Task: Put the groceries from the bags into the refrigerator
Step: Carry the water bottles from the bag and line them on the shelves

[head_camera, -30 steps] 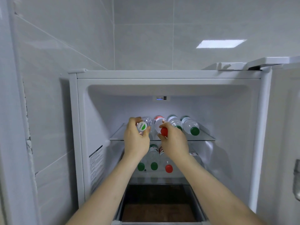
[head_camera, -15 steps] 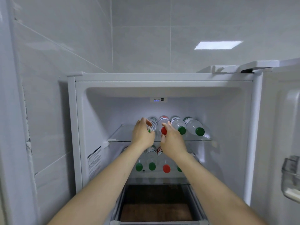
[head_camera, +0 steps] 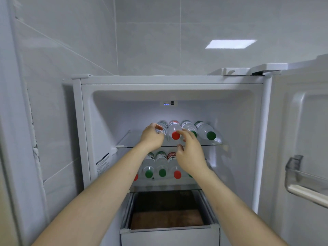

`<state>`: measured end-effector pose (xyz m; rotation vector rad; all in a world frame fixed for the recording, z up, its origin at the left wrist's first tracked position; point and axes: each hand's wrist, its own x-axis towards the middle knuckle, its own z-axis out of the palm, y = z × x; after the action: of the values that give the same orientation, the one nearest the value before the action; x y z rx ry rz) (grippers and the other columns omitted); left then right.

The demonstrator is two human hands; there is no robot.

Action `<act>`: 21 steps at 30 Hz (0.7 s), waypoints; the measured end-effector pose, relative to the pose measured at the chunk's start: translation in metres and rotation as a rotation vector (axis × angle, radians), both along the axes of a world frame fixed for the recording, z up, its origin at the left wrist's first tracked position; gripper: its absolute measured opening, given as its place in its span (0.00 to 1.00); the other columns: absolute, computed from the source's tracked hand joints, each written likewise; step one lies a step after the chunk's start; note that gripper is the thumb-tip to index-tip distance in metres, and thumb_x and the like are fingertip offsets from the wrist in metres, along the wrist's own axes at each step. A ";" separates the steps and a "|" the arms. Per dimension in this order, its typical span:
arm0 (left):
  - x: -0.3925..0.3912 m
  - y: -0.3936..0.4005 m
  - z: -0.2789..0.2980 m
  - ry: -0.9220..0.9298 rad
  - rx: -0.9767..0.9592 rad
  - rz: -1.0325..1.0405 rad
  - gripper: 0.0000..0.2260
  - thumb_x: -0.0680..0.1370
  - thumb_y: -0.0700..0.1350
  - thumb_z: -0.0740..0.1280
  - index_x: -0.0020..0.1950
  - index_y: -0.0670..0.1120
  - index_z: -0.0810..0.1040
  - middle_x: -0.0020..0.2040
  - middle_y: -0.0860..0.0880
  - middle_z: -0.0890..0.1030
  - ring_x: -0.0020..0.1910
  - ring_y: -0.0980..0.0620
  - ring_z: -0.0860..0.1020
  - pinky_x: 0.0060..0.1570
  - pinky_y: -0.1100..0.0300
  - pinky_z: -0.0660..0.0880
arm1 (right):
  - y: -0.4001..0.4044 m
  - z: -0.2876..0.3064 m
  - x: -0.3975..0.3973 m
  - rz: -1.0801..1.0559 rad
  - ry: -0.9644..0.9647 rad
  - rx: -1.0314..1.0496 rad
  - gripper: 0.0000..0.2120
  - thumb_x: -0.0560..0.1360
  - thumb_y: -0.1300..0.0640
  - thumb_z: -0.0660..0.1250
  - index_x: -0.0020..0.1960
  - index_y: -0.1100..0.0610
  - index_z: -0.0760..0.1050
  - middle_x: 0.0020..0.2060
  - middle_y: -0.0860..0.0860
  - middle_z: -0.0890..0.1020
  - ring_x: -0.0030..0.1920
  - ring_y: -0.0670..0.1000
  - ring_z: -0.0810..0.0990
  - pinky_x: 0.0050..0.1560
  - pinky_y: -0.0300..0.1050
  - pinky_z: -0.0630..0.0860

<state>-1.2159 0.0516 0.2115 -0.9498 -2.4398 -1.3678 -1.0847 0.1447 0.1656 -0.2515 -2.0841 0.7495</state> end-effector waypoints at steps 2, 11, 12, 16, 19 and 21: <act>0.007 -0.006 -0.001 -0.015 0.022 -0.019 0.14 0.82 0.41 0.63 0.67 0.48 0.72 0.68 0.47 0.74 0.59 0.49 0.76 0.54 0.55 0.77 | -0.008 -0.003 0.013 0.014 0.043 -0.049 0.23 0.80 0.66 0.63 0.72 0.51 0.71 0.74 0.46 0.69 0.67 0.45 0.75 0.68 0.45 0.75; 0.066 -0.074 -0.019 -0.048 0.179 -0.132 0.15 0.80 0.40 0.63 0.64 0.55 0.75 0.67 0.52 0.75 0.61 0.55 0.77 0.55 0.57 0.76 | -0.050 -0.053 0.086 0.122 0.009 -0.262 0.20 0.81 0.55 0.67 0.70 0.38 0.71 0.74 0.36 0.68 0.73 0.43 0.70 0.72 0.49 0.73; 0.077 -0.085 -0.025 -0.035 0.203 -0.148 0.15 0.80 0.40 0.64 0.62 0.57 0.75 0.68 0.54 0.75 0.64 0.54 0.75 0.62 0.54 0.75 | -0.056 -0.060 0.095 0.145 -0.006 -0.277 0.21 0.81 0.55 0.68 0.69 0.37 0.71 0.74 0.35 0.67 0.73 0.41 0.69 0.70 0.46 0.73; 0.117 -0.126 -0.052 -0.049 0.248 -0.168 0.13 0.81 0.43 0.65 0.59 0.61 0.76 0.63 0.61 0.76 0.55 0.60 0.76 0.59 0.55 0.75 | -0.067 -0.085 0.121 0.221 -0.077 -0.312 0.24 0.80 0.58 0.69 0.69 0.36 0.71 0.72 0.27 0.65 0.69 0.34 0.70 0.68 0.39 0.71; 0.141 -0.153 -0.070 -0.054 0.212 -0.135 0.13 0.81 0.44 0.65 0.59 0.63 0.76 0.68 0.65 0.74 0.63 0.63 0.74 0.65 0.60 0.70 | -0.069 -0.092 0.134 0.244 -0.116 -0.271 0.24 0.80 0.57 0.69 0.69 0.35 0.71 0.71 0.24 0.63 0.67 0.28 0.68 0.67 0.37 0.70; 0.158 -0.169 -0.079 -0.048 0.209 -0.089 0.14 0.81 0.42 0.65 0.58 0.63 0.76 0.66 0.68 0.74 0.67 0.63 0.72 0.69 0.59 0.69 | -0.073 -0.094 0.141 0.276 -0.156 -0.240 0.23 0.80 0.56 0.68 0.69 0.34 0.70 0.72 0.25 0.62 0.69 0.30 0.67 0.69 0.39 0.70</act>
<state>-1.0575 -0.1169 0.1326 -0.9938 -2.2548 -1.6554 -0.9438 0.0722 0.0715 -0.1585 -2.2013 1.1829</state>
